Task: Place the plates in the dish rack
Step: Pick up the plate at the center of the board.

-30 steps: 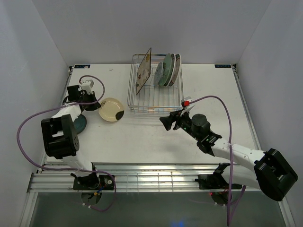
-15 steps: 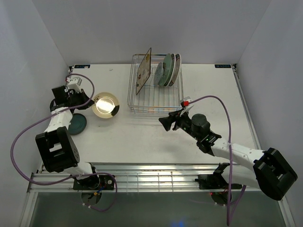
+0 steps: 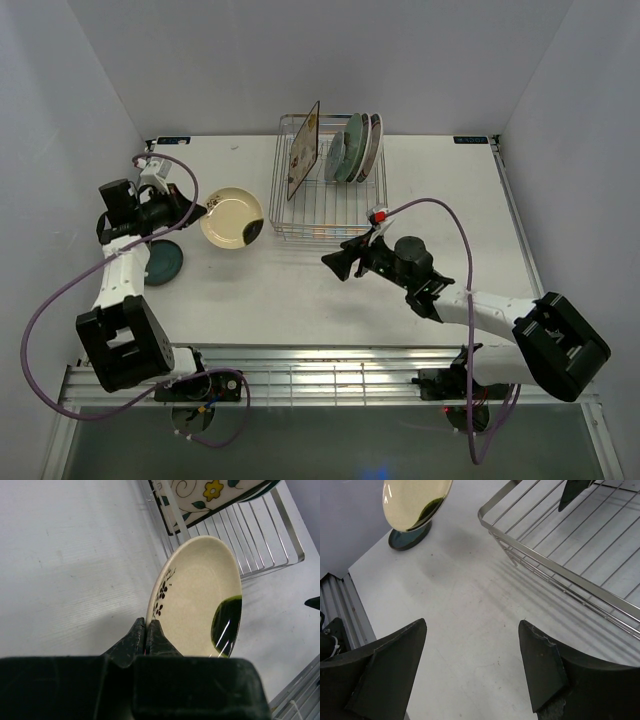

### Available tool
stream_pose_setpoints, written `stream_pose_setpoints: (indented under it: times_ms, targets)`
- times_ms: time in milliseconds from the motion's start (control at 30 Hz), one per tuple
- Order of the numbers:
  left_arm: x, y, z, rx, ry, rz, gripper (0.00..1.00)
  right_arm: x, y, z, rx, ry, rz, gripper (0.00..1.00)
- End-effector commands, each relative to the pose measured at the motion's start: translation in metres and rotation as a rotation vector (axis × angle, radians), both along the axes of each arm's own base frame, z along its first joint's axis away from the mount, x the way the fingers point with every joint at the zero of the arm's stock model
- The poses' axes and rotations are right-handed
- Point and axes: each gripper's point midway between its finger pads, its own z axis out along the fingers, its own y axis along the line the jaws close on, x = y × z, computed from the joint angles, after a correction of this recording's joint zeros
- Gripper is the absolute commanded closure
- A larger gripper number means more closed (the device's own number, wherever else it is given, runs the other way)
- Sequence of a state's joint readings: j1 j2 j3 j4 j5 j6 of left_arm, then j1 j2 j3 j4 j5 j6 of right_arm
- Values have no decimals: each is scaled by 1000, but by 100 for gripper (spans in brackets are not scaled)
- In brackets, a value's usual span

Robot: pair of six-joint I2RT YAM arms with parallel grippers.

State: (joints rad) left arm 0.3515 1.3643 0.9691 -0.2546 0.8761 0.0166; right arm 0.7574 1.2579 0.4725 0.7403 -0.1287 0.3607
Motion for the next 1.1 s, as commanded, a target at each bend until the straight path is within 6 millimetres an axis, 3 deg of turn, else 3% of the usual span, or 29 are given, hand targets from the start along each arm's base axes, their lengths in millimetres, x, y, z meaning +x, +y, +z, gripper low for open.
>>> stream_pose_setpoints:
  times_ms: [0, 233, 267, 300, 367, 400, 467, 733, 1067]
  targets:
    - [-16, -15, 28, -26, -85, -74, 100, -2, 20, 37, 107, -60, 73, 20]
    - [-29, -25, 39, -30, -135, -113, 100, 3, 34, 42, 190, -16, 79, 18]
    - [-29, -25, 40, -27, -140, -113, 100, 4, 39, 37, 201, 14, 85, 18]
    - [-29, -26, 41, -22, -149, -113, 100, 7, 43, 48, 233, 1, 93, 19]
    - [-30, -27, 41, -19, -153, -115, 100, 9, 53, 42, 247, 40, 116, 19]
    - [-30, -27, 42, -19, -155, -115, 100, 12, 60, 52, 270, 34, 126, 19]
    - [-32, -29, 42, -17, -159, -119, 100, 16, 69, 47, 272, 58, 141, 20]
    - [-34, -34, 42, -41, -153, -123, 100, 37, 107, 63, 306, 72, 170, 21]
    - [-36, -34, 44, -40, -158, -121, 100, 53, 140, 55, 293, 107, 188, 23]
